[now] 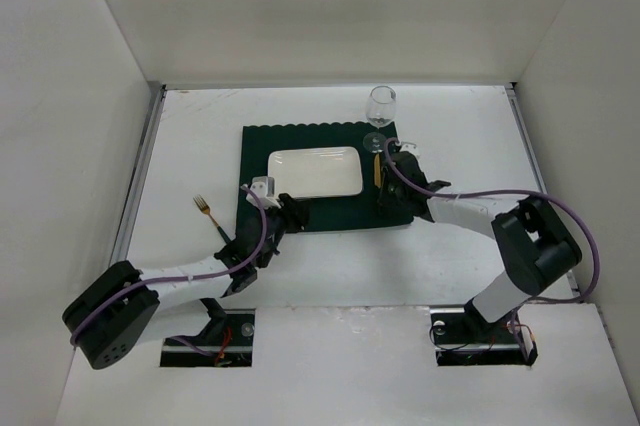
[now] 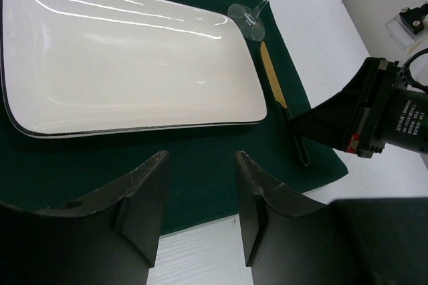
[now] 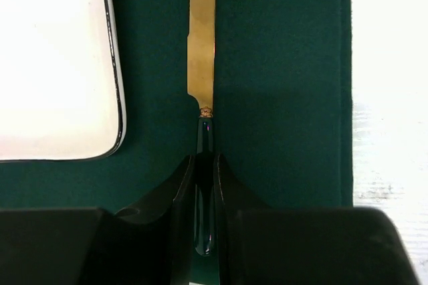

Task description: Set the dinner table for one person

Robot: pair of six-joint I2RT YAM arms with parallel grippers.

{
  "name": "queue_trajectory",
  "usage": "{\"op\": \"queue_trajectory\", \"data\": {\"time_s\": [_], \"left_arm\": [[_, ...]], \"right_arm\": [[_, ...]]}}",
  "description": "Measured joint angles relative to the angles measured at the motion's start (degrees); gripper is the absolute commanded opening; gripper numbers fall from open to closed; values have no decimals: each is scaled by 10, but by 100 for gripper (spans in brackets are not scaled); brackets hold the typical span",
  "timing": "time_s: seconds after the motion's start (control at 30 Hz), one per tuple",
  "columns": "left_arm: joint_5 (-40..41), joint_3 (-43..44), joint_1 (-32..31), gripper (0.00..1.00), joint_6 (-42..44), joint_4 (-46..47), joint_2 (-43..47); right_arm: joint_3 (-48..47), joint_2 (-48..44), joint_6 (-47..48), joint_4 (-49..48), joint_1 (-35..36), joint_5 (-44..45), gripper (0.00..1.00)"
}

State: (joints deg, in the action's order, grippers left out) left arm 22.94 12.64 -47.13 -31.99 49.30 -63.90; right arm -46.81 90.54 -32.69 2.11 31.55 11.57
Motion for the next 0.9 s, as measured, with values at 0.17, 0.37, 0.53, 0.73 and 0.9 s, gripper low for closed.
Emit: {"op": "queue_trajectory", "data": {"time_s": [0.17,0.37,0.53,0.73,0.9], "left_arm": [[0,0,0,40,0,0,-2],[0,0,5,40,0,1,-2],[0,0,5,40,0,1,-2],[9,0,11,40,-1,-6,2],[47,23,37,44,-19,-140,83]], "right_arm": [[-16,20,10,1,-9,-11,17],[-18,29,12,4,-17,-11,18],[-18,30,12,4,-17,-9,31],[-17,22,14,7,-17,0,56],[-3,-61,21,24,-17,11,62]]}}
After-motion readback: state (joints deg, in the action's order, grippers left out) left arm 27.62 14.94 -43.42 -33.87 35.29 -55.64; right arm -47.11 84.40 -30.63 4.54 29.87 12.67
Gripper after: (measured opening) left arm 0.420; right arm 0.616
